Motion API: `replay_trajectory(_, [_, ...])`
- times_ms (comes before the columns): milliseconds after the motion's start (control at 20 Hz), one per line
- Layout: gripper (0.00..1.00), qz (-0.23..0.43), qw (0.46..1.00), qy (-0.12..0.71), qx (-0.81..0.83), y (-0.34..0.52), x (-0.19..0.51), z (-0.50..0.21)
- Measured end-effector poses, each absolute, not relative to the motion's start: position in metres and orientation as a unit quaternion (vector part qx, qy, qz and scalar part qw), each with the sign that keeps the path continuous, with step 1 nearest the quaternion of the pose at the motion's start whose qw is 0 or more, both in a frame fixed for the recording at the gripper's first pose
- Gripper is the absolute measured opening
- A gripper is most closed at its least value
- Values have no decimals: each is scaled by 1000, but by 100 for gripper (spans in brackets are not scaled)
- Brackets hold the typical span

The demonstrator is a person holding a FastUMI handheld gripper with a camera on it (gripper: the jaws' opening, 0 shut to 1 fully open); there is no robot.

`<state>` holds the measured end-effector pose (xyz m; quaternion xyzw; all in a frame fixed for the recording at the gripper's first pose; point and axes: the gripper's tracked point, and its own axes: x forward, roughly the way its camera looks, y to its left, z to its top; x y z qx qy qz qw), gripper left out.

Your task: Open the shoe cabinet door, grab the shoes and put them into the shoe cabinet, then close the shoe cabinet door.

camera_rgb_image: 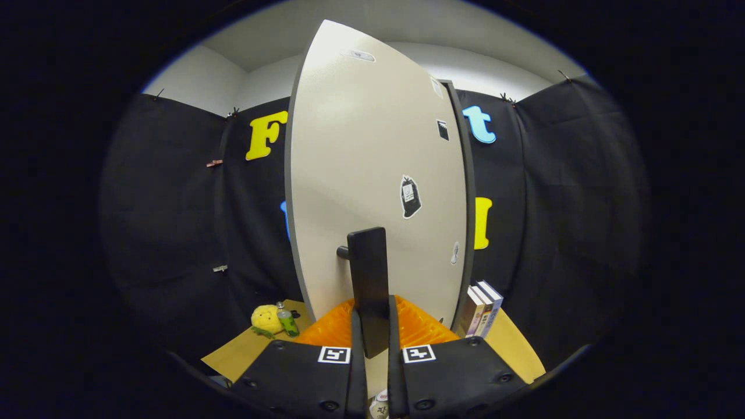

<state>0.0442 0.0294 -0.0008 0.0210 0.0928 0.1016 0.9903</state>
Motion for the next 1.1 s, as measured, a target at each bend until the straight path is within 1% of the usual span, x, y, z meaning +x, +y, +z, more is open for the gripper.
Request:
replay_trajectory(150, [17, 67, 993, 95, 25, 5, 40, 2])
replay_trajectory(500, [16, 10, 995, 87, 40, -56, 34, 9])
replay_trajectory(550, [15, 2, 996, 81, 31, -68, 33, 11])
replay_trajectory(600, [12, -12, 997, 71, 20, -84, 37, 13])
replay_trajectory(700, [10, 1, 997, 74, 33, -105, 40, 12])
replay_trajectory(900, [11, 46, 997, 55, 23, -129, 44, 16])
replay_trajectory(1100, [11, 67, 996, 52, 41, -144, 48, 16])
